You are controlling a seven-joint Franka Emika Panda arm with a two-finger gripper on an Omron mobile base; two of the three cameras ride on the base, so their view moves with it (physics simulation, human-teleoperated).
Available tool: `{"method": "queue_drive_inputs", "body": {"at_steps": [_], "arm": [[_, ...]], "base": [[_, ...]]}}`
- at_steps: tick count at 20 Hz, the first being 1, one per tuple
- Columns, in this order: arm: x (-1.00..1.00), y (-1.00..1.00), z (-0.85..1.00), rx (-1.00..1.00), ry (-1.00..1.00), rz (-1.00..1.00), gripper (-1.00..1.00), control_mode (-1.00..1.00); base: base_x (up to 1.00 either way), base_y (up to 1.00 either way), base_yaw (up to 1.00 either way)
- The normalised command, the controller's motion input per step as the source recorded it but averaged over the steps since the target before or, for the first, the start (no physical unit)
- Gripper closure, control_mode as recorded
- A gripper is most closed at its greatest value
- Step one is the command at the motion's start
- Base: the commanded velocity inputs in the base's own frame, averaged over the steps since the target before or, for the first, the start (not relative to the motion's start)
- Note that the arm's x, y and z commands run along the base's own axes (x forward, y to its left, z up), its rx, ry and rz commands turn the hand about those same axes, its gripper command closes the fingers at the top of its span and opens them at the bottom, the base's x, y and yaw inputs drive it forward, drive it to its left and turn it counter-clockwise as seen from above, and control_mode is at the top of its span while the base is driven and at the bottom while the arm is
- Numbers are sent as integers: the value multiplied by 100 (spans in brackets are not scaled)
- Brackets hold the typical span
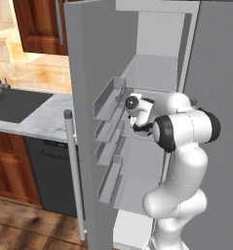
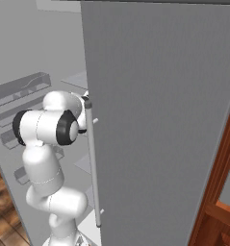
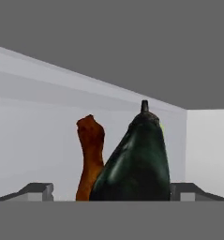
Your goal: Take the eggplant and chicken drumstick from the highest rack and move them to the second highest rack where the eggplant and bell pepper are located, to maximize freezer space. Close the freezer door after rearranging.
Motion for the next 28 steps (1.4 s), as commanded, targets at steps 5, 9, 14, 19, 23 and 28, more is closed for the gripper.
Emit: {"method": "queue_drive_inputs", "body": {"at_steps": [5, 9, 14, 19, 23, 28], "arm": [[-11, 1, 11, 1, -14, 0, -100, -100], [0, 1, 16, 0, -18, 0, -100, -100], [-28, 8, 4, 0, -1, 0, -100, -100], [-58, 8, 20, 4, 5, 0, -100, -100], [-57, 10, 48, 1, 5, 0, -100, -100], [-54, 4, 64, 3, 15, 0, -100, -100]], "base": [[0, 0, 0], [0, 0, 0], [0, 0, 0], [0, 0, 0], [0, 0, 0], [0, 0, 0]]}}
